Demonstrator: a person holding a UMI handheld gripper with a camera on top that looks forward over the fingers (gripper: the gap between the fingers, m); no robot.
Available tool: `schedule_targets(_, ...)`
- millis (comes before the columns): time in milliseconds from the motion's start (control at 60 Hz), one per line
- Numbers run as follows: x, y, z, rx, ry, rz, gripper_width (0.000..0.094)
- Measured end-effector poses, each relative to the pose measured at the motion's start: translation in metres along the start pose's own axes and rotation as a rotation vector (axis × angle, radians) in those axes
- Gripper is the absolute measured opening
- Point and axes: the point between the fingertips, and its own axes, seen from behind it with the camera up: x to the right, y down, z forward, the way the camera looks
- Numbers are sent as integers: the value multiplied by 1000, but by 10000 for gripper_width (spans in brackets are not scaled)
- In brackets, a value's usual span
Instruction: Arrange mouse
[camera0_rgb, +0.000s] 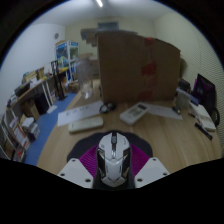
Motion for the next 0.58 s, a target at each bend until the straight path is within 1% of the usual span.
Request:
schedule_targets(17,0,7,2,-15,3,-8,400)
schedule_targets(33,-1,14,4,-31,6,-15,419)
schedule_targets(50,-1,10,4,0,11,-19,403)
schedule_targets(67,-1,11,5,5,16,-31,403)
schedule_targets(133,0,12,5,-11,26,-56,404)
schedule_targets(150,0,13,5,-19,26,-55,417)
schedule_targets(183,0,12,5,-26,21,-44,477)
schedule_targets(217,0,12,6,-33,10,-30,491)
schedule_targets(233,-1,11,7,-34,4,-26,532)
schedule_targets(267,-1,12,6,-51,-15,-28,573)
schedule_targets(283,-3,12,4,-61,-28,-29,608)
schedule_targets(333,-8,18,-4,-111,-72,-28,780)
schedule_targets(383,-14,19,-20,-135,-117,-14,858)
schedule_targets(417,-16,17,-33,-140,-146,-9,839)
schedule_targets(583,0,11,-120,-148,-221,-3,839)
